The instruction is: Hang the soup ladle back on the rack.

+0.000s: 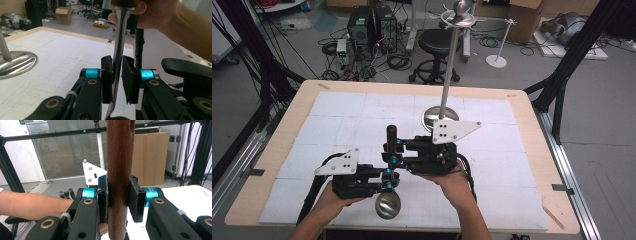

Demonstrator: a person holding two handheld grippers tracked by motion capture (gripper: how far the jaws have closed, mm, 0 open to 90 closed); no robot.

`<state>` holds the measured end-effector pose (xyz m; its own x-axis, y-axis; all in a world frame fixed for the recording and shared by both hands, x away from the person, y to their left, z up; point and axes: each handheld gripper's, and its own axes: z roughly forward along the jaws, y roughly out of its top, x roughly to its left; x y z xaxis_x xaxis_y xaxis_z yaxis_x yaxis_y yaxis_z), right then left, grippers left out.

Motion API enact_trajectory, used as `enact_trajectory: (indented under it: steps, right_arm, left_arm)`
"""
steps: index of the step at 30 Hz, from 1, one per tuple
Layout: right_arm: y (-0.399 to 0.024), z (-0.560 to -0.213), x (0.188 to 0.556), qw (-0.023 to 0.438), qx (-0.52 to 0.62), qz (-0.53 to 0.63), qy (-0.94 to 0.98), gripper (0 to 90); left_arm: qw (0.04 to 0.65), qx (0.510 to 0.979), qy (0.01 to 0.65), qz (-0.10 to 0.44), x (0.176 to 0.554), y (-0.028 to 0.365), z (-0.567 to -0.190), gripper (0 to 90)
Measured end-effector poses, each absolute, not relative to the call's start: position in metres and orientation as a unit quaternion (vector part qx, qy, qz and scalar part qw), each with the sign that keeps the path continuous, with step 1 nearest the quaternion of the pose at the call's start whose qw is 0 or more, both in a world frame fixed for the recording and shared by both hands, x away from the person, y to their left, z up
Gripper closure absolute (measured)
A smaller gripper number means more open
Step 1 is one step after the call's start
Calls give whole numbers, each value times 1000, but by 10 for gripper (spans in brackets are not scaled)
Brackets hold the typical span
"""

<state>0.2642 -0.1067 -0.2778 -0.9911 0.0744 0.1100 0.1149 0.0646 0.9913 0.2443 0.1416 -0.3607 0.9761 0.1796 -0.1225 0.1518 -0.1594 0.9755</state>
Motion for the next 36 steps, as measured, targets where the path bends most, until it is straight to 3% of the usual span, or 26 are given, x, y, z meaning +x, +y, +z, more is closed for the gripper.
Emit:
enact_trajectory:
  steps: [8,9,10,12,13,15,20,28,36]
  right_arm:
    - [-108,-279,264,18,-70,-685,-725,727]
    - [-109,-280,264,19,-78,-691,-719,668]
    - [-109,-280,264,19,-78,-691,-719,668]
    - [-110,-279,260,0,-100,-694,-713,480]
    - [-110,-279,260,0,-100,-694,-713,480]
    - [-111,-279,256,-20,-119,-694,-710,379]
    - [-112,-277,250,-77,-159,-683,-709,327]
    - [-106,-277,244,-104,-187,-660,-720,373]
    - [-98,-282,249,-89,-188,-650,-731,573]
  left_arm:
    - [641,760,109,30,241,142,-360,837]
    - [641,759,111,32,241,142,-359,838]
    - [640,759,115,34,240,142,-359,838]
    - [638,759,122,40,240,142,-359,839]
    - [636,760,126,42,240,142,-359,839]
    - [634,761,133,48,241,141,-359,839]
    - [623,763,160,65,242,141,-359,840]
    - [612,765,182,84,242,139,-359,839]
    - [610,768,177,83,240,136,-360,839]
